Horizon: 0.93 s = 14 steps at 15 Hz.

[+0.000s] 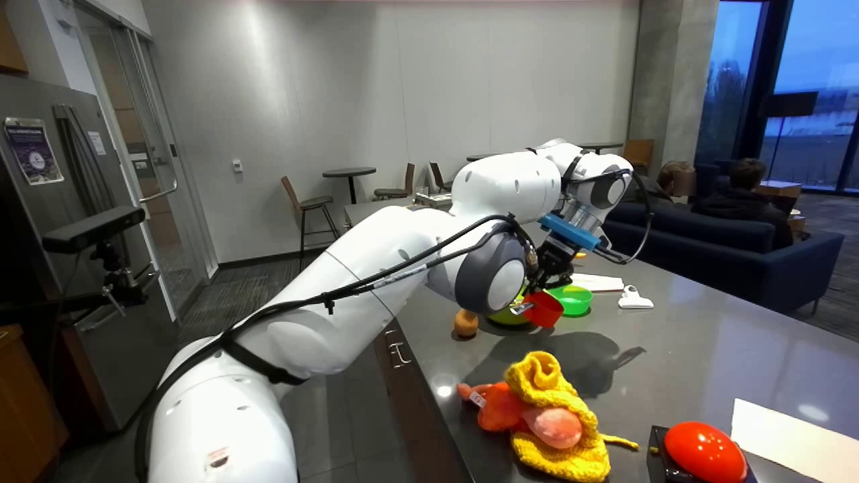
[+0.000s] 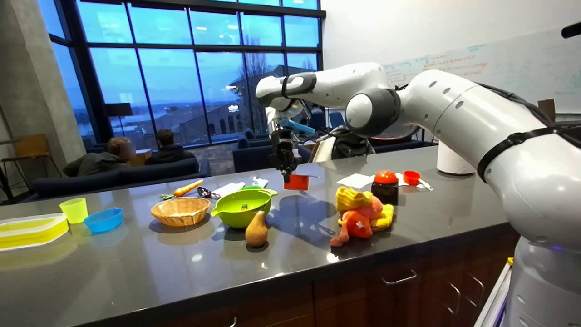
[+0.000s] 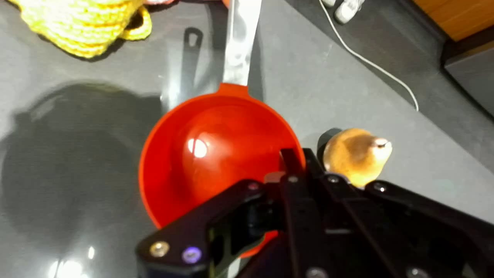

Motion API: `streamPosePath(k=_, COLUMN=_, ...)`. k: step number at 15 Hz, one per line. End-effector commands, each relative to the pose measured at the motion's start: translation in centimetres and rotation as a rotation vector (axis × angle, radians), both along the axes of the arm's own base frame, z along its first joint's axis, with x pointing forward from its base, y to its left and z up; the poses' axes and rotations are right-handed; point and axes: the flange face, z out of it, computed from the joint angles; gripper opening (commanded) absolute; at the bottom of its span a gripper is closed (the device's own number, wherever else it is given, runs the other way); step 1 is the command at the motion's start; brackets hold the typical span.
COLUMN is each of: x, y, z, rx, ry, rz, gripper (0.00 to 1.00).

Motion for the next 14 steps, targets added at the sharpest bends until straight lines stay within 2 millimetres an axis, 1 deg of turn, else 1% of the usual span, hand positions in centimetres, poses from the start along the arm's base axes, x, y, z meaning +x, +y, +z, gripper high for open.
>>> streamPosePath(k=1, x=-1.4, y=2.4, z=2.4, rx=0.107, ry=0.020, rz=0.166, gripper=0.01)
streamPosePath(k=4, x=-1.9, y=4.0, z=3.4, rx=0.212, ry=-0.001, rz=0.298, gripper=0.01)
streamPosePath(k=7, x=-1.8, y=4.8, z=3.9, rx=0.313, ry=-0.055, rz=0.385, gripper=0.01)
streamPosePath(k=11, x=-1.1, y=5.4, z=3.0, rx=0.431, ry=-0.093, rz=0.377, gripper=0.01)
streamPosePath(k=13, x=-0.4, y=5.6, z=2.0, rx=0.498, ry=-0.115, rz=0.328, gripper=0.01)
streamPosePath(k=14, x=0.2, y=5.6, z=1.2, rx=0.526, ry=-0.127, rz=0.284, gripper=0.01)
